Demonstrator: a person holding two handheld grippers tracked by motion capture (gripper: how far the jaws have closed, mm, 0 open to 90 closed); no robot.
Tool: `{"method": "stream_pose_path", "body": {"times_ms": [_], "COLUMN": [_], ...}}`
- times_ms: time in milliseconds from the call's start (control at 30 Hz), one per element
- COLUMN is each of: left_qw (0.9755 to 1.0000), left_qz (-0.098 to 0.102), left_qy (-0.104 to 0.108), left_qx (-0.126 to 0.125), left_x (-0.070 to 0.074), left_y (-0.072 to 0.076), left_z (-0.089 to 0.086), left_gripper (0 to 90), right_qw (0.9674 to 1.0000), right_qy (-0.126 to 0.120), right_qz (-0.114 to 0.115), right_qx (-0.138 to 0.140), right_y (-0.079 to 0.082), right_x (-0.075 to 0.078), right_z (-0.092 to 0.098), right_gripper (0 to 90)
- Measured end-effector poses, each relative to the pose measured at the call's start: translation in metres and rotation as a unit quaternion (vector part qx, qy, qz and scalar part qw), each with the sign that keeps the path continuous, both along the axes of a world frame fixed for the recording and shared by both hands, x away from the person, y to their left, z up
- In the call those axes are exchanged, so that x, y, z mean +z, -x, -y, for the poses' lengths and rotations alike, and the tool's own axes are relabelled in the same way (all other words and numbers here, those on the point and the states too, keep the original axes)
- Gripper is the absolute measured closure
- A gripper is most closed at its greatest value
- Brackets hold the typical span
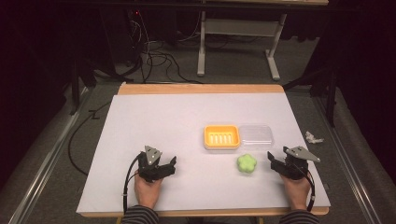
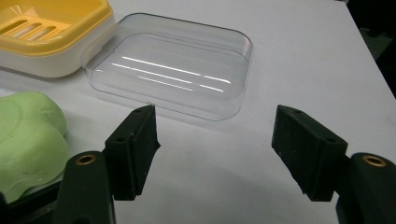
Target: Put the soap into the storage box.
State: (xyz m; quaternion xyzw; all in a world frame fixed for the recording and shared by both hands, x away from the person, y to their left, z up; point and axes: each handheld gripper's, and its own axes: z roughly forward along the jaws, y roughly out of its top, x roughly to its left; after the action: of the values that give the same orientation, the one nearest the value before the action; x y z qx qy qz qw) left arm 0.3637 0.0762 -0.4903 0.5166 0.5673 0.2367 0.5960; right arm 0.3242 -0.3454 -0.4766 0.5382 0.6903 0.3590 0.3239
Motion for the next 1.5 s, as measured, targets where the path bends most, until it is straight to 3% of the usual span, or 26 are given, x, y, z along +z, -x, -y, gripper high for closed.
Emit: {"method": "stream_pose_path", "body": {"times_ms": [1067, 1500], "left_qw": [1.0000, 1.0000], "left_qz": [0.003, 0.004], "left_qy": [0.000, 0.002], "left_qx": [-0.004, -0.007], "left_x": [0.0004, 0.0007], "left_y": [0.0013, 0.0016], "left_z": [-0.0005, -0.0010], "left_gripper": [15.6, 15.5], "right_qw": [1.0000, 0.9999], "right_qy": [0.002, 0.004], "right_qz": [0.008, 0.012], "right_qx": [-0.005, 0.007], "right_y": [0.0015, 0.0019], "right_x": [0.0004, 0.0017], "right_z": [-0.0005, -0.0008], "right_gripper": [31.9, 32.8]}}
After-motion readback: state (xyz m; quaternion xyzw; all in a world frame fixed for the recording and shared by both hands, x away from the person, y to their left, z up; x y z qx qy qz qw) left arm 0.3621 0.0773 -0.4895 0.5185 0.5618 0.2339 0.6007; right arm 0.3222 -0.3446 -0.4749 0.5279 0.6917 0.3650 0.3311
